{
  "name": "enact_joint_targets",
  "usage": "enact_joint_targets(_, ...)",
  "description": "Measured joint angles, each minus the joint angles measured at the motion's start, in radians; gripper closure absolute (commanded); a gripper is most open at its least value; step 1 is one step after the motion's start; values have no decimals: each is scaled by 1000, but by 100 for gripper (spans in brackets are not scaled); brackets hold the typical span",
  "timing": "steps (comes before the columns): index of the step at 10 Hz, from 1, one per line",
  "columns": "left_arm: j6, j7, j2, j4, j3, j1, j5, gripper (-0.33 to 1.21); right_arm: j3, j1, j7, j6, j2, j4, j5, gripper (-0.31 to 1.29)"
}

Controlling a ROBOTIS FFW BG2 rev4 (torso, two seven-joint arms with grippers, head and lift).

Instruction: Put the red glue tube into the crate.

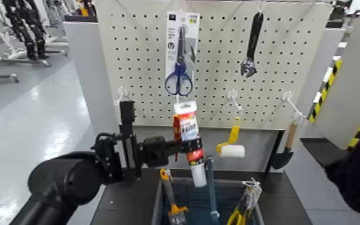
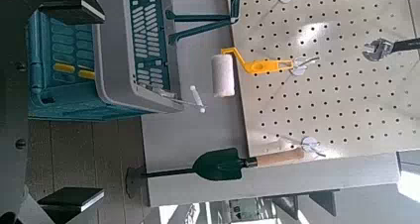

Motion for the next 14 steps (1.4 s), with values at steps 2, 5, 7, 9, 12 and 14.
enact_joint_targets(2, 19, -18, -3, 25, 5, 27, -39, 118, 1, 0, 0, -1, 0, 0, 0, 8)
enact_joint_targets(5, 25, -52, -11, 90, 20, 64, -96, 118, 2, 0, 0, -3, 0, 0, 0, 8)
enact_joint_targets(7, 30, -78, -22, 133, 35, 76, -151, 118, 2, 0, 0, -3, 0, 0, 0, 8)
enact_joint_targets(9, 35, -106, -32, 161, 43, 76, -228, 118, 2, 0, 0, -3, 0, 0, 0, 8)
enact_joint_targets(12, 46, -116, -31, 182, 42, 83, -288, 118, 3, 0, 0, -5, 0, 0, -2, 8)
enact_joint_targets(14, 50, -120, -33, 188, 43, 83, -307, 67, 4, 0, 0, -5, 0, 0, -2, 8)
